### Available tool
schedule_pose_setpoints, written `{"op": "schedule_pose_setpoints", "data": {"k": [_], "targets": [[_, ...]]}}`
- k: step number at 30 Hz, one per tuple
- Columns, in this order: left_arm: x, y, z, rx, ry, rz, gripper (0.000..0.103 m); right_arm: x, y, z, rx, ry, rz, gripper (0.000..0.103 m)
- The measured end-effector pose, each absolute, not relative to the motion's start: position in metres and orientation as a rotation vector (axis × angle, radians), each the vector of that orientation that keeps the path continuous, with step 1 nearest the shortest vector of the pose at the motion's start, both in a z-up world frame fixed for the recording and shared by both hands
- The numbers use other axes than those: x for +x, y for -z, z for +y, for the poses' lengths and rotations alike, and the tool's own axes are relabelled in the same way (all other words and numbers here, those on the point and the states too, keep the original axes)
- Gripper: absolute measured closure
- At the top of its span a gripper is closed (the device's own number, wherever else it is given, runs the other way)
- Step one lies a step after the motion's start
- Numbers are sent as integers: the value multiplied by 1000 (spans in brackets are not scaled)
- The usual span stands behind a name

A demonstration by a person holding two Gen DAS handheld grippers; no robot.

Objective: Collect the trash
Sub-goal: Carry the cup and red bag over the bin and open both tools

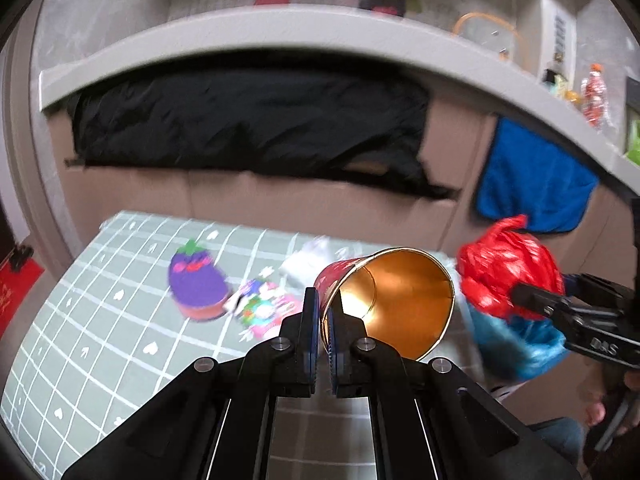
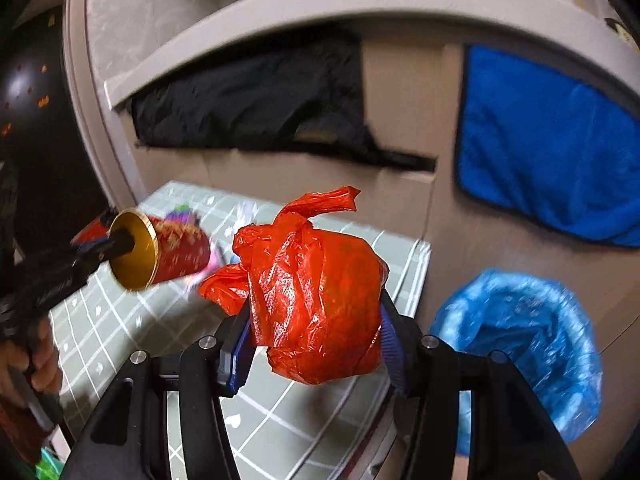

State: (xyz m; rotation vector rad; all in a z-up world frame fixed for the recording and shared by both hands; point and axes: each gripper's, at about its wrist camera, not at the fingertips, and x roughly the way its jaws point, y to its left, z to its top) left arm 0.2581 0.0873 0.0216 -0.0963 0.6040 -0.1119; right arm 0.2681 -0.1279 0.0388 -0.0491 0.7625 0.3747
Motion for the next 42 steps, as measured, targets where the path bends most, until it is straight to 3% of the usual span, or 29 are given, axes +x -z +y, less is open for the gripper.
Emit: {"op": "schedule_pose_setpoints", "data": {"k": [9, 24, 42], "targets": [[261, -58, 0, -31, 239, 521, 99, 260, -76, -198, -50, -258, 630, 52], [292, -30, -150, 21, 434, 628, 99, 248, -61, -336, 34, -33, 658, 52], [320, 3, -189, 47, 470, 717, 99, 267, -21, -380, 115, 6, 746, 51]]}}
